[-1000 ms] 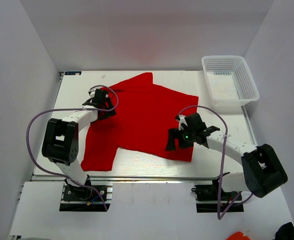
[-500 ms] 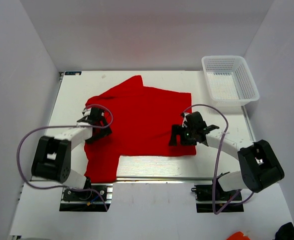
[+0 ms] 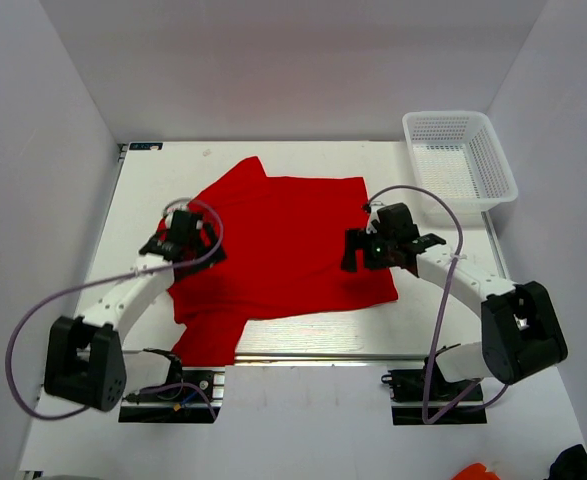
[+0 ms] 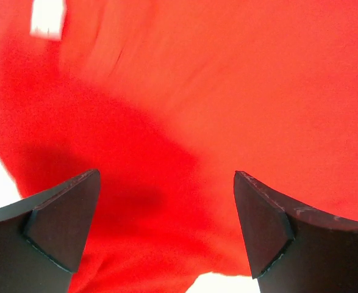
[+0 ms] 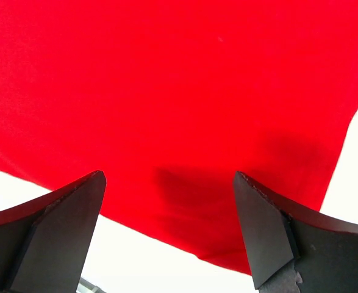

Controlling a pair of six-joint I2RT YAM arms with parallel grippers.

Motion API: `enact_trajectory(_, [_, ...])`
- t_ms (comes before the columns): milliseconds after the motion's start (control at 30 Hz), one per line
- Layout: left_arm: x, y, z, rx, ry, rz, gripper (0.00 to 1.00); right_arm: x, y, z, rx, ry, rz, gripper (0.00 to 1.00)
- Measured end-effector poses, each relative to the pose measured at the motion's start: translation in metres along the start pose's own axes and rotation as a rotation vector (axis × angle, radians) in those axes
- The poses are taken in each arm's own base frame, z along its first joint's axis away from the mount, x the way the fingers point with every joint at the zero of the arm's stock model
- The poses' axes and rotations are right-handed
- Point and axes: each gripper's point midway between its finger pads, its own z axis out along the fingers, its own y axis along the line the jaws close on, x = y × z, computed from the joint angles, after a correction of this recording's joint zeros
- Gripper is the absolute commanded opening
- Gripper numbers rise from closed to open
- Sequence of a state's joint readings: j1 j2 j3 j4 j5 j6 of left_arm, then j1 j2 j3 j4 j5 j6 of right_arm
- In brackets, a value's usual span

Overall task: Fold and stack the t-shirts
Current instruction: Flatten out the tshirt

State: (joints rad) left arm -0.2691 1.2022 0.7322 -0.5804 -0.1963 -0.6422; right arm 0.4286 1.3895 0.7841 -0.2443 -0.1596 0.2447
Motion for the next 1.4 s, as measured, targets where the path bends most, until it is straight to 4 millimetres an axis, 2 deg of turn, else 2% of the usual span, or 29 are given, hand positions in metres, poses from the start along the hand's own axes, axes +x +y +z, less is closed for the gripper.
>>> enact_trajectory(100, [-0.055,-0.035,0.002,0.029,-0.092,0.08,1.0,-0.012,0.008,-0.009,-0.03,-0.04,-0.034,0.9])
enact_trajectory(200, [-0.103,-0.082,0.013,0.099,-0.17,0.212,1.0,-0.014,0.011,-0.01,-0.041,-0.039,-0.043,0.9])
enact_trajectory(367, [-0.136,-0.141,0.047,0.213,-0.205,0.433,1.0,0.001,0.006,-0.004,-0.029,0.028,-0.025,0.9])
enact_trajectory(600, [-0.149,-0.201,0.102,0.347,-0.203,0.674,1.0,0.015,0.002,0.002,-0.015,0.088,0.003,0.9])
enact_trajectory(800, [-0.138,-0.21,0.142,0.354,-0.166,0.757,1.0,0.034,-0.002,0.012,-0.012,0.156,0.042,0.9])
enact_trajectory(867, [-0.14,-0.214,0.15,0.356,-0.171,0.773,0.98,0.042,-0.005,0.015,-0.002,0.185,0.055,0.9])
enact_trajectory(1067, [-0.144,-0.222,0.171,0.354,-0.192,0.843,0.98,0.042,-0.006,0.016,0.003,0.185,0.062,0.9])
enact_trajectory(1233, [-0.142,-0.219,0.189,0.303,-0.189,0.882,0.96,0.042,-0.006,0.016,-0.001,0.186,0.063,0.9])
enact_trajectory(1333, [-0.147,-0.216,0.192,0.269,-0.205,0.889,0.92,0.042,-0.006,0.016,-0.002,0.187,0.064,0.9])
enact_trajectory(1400, [-0.151,-0.215,0.192,0.252,-0.215,0.891,0.86,0.042,-0.006,0.016,-0.001,0.187,0.064,0.9])
